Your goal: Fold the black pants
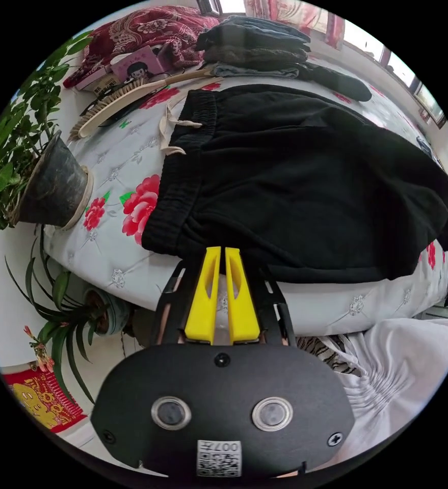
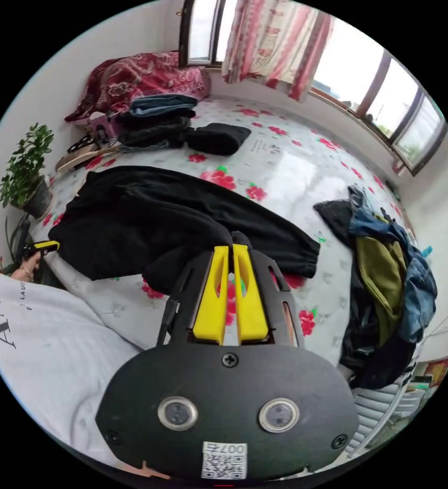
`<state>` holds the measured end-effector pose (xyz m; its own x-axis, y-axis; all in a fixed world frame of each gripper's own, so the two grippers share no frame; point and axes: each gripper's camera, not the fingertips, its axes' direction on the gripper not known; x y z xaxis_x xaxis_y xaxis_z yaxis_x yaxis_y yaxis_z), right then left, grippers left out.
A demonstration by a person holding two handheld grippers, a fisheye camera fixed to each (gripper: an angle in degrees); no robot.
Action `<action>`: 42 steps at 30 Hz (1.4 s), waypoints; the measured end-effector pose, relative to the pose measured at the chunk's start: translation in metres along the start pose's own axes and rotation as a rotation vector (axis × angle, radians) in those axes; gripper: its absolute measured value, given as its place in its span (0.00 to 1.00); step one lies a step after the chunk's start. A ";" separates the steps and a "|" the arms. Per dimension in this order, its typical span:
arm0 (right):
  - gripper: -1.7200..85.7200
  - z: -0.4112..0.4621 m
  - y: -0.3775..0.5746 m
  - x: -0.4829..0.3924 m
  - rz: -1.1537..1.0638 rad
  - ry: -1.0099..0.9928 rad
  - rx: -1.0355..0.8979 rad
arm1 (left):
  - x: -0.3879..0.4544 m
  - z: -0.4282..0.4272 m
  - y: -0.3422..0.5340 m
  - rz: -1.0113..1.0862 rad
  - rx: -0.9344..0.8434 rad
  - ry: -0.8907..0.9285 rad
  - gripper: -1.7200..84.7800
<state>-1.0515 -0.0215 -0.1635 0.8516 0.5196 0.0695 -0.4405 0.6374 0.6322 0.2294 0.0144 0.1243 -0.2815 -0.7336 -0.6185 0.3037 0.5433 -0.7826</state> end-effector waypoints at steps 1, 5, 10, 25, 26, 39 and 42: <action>0.03 -0.006 0.009 0.016 0.044 0.031 -0.007 | -0.002 -0.001 0.000 0.006 -0.001 -0.001 0.01; 0.05 -0.031 0.062 0.084 0.303 0.183 -0.053 | -0.022 -0.010 0.002 0.072 -0.005 0.014 0.01; 0.07 -0.026 0.124 0.125 0.498 0.005 -0.034 | -0.059 -0.020 0.005 0.022 -0.027 0.061 0.01; 0.09 0.060 0.214 0.253 0.916 -0.420 0.016 | -0.189 -0.038 0.065 -0.568 0.017 0.611 0.15; 0.09 0.067 0.208 0.257 0.928 -0.424 0.021 | -0.192 -0.038 0.062 -0.577 0.015 0.613 0.15; 0.03 -0.121 0.163 0.230 0.582 -0.396 0.279 | -0.253 -0.058 0.080 -0.641 -0.037 0.551 0.11; 0.05 -0.159 0.114 0.224 0.400 -0.301 0.159 | -0.263 -0.057 0.085 -0.651 -0.043 0.551 0.11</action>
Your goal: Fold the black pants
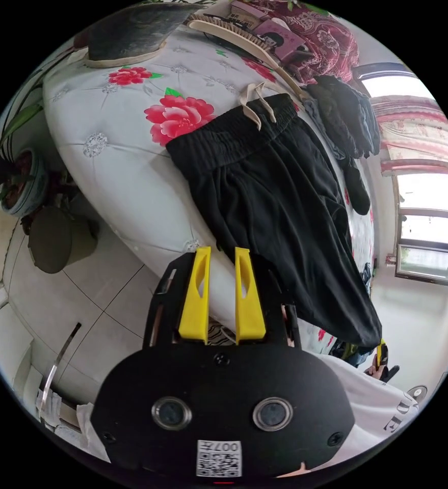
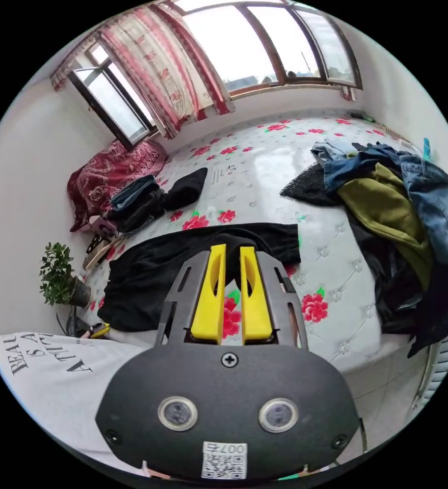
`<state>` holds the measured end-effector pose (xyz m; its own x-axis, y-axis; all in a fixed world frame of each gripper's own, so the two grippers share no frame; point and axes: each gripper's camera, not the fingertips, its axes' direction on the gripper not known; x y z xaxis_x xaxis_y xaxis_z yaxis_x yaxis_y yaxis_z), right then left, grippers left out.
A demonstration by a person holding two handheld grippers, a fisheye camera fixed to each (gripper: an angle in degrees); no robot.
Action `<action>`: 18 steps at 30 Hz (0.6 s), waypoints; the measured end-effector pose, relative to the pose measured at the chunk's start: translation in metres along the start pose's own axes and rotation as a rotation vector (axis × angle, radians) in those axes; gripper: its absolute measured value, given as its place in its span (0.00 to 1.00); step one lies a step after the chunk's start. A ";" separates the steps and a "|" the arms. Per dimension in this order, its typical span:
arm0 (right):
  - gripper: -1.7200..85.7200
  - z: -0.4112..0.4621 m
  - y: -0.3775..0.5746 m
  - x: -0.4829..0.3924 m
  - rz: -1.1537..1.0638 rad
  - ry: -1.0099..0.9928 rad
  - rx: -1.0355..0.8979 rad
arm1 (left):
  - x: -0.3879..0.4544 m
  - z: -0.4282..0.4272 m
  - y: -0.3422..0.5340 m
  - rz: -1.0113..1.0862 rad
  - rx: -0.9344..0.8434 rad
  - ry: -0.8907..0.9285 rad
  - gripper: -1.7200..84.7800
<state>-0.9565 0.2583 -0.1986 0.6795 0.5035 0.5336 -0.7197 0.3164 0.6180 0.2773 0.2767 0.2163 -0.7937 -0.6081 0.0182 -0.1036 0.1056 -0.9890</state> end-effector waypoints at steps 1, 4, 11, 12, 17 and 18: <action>0.06 0.002 -0.009 -0.007 -0.030 0.033 -0.020 | -0.002 -0.001 -0.002 -0.003 -0.001 0.001 0.10; 0.07 0.048 -0.045 -0.039 -0.176 0.187 -0.118 | -0.006 -0.007 -0.012 0.000 -0.012 -0.003 0.10; 0.07 0.122 -0.044 -0.008 -0.052 0.046 -0.160 | -0.013 -0.026 -0.026 0.004 0.016 0.104 0.13; 0.07 0.118 -0.033 0.015 0.044 0.014 -0.121 | -0.016 -0.029 -0.025 0.000 0.021 0.111 0.13; 0.06 0.130 0.020 0.102 0.376 -0.048 -0.164 | -0.032 -0.035 -0.024 -0.040 0.013 0.120 0.11; 0.06 0.135 0.028 0.114 0.429 -0.074 -0.168 | -0.034 -0.036 -0.027 -0.060 0.003 0.117 0.10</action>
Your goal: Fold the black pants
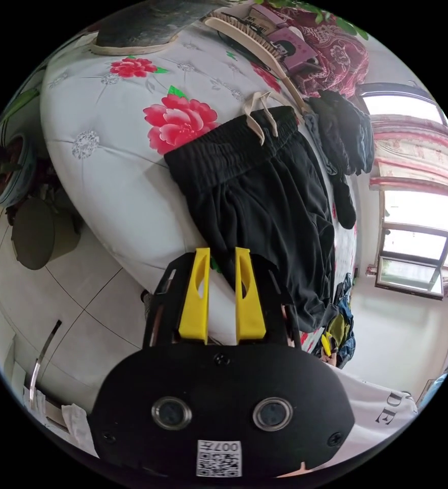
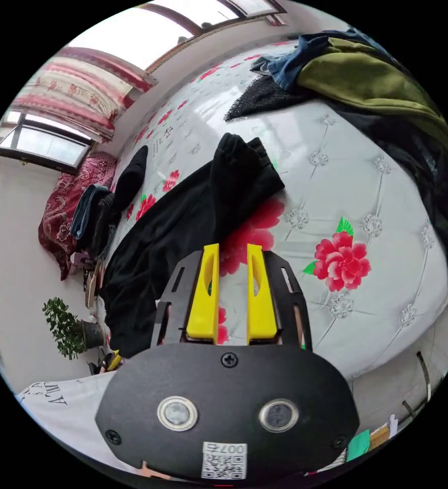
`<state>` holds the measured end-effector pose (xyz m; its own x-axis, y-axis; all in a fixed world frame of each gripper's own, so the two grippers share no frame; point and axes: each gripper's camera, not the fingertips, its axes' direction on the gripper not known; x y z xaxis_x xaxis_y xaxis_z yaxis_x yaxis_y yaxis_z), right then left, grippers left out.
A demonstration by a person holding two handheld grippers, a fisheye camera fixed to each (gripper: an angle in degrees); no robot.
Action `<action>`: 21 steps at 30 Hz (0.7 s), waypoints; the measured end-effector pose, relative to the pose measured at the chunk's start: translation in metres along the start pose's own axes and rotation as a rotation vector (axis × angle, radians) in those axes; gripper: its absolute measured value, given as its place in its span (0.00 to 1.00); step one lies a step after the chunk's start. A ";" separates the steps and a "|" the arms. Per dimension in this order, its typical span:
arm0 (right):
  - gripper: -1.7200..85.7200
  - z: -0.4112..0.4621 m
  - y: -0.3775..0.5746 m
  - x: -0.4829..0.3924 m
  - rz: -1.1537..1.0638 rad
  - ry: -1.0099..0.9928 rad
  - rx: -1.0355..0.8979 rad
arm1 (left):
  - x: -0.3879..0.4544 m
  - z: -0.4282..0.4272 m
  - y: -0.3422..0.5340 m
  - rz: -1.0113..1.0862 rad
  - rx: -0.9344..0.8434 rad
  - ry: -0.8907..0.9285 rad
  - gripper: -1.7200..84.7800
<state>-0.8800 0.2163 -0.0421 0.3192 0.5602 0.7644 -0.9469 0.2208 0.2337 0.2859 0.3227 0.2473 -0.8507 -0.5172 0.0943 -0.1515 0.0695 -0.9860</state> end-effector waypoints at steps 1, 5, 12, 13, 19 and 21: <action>0.06 0.002 0.000 0.005 0.023 -0.012 0.001 | 0.000 -0.001 -0.002 -0.008 -0.004 -0.006 0.10; 0.06 0.021 -0.014 0.018 0.093 -0.147 0.041 | 0.007 -0.003 -0.016 -0.020 -0.038 -0.057 0.07; 0.02 0.008 -0.029 -0.022 0.114 -0.147 0.180 | 0.028 -0.011 -0.025 0.065 -0.032 -0.015 0.02; 0.02 -0.006 -0.024 -0.026 0.112 -0.159 0.228 | 0.031 -0.015 -0.024 0.088 -0.030 -0.008 0.02; 0.03 -0.129 0.026 -0.098 -0.166 0.116 0.423 | 0.055 -0.067 -0.006 0.289 0.030 0.151 0.01; 0.04 -0.125 0.014 -0.114 -0.283 0.265 0.263 | 0.056 -0.077 0.000 0.318 0.024 0.151 0.01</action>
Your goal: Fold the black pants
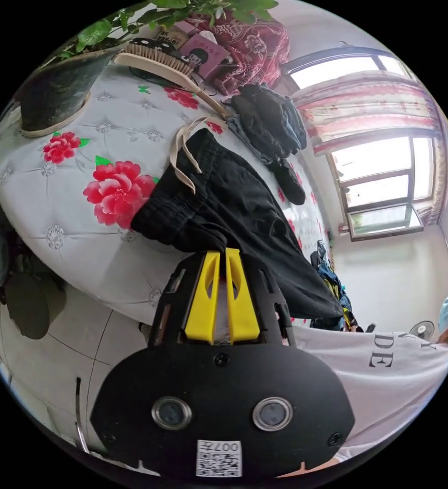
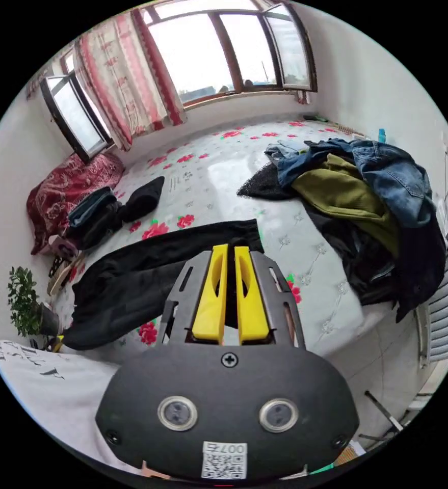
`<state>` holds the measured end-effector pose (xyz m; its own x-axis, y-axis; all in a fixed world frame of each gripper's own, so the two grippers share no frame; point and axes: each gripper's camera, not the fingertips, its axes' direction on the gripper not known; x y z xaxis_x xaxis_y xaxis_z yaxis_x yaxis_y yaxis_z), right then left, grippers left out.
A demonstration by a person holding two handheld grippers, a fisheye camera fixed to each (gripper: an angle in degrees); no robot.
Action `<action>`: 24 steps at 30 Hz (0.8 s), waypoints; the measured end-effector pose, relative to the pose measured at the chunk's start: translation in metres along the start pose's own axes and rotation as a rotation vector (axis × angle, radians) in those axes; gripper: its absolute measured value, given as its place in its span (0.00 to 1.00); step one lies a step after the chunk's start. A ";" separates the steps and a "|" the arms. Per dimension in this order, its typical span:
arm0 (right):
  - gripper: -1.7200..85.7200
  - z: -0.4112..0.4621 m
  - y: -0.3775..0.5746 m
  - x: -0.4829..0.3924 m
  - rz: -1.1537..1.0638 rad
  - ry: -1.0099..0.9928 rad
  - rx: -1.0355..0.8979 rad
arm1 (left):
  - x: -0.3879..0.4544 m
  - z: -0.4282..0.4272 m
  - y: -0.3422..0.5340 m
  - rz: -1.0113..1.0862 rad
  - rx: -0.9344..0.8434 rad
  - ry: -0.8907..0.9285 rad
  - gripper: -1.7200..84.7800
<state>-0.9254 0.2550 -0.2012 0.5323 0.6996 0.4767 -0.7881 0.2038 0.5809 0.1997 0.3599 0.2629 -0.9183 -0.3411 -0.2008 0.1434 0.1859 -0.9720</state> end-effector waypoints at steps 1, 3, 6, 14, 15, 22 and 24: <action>0.04 0.009 -0.003 -0.001 -0.023 0.010 -0.047 | 0.000 0.001 0.001 0.002 -0.013 -0.017 0.01; 0.06 0.066 -0.005 -0.001 -0.055 -0.021 -0.283 | -0.006 0.010 0.002 -0.011 -0.064 -0.093 0.01; 0.08 0.096 0.008 0.010 0.018 -0.184 -0.357 | -0.011 0.011 0.002 -0.059 -0.026 -0.064 0.01; 0.09 0.094 0.090 0.091 0.398 -0.099 -0.269 | -0.005 -0.002 -0.005 -0.122 0.084 -0.055 0.01; 0.09 0.099 0.100 0.095 0.414 -0.076 -0.283 | -0.004 0.001 -0.006 -0.147 0.093 -0.039 0.01; 0.06 0.151 0.084 0.078 0.339 -0.088 -0.356 | 0.020 0.025 -0.027 -0.169 0.103 -0.041 0.01; 0.05 0.148 0.052 0.072 0.253 -0.104 -0.344 | 0.030 0.031 -0.042 -0.181 0.095 -0.032 0.01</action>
<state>-0.8824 0.2143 -0.0385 0.3235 0.6879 0.6497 -0.9454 0.2631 0.1922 0.1771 0.3134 0.2936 -0.9202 -0.3908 -0.0236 0.0121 0.0319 -0.9994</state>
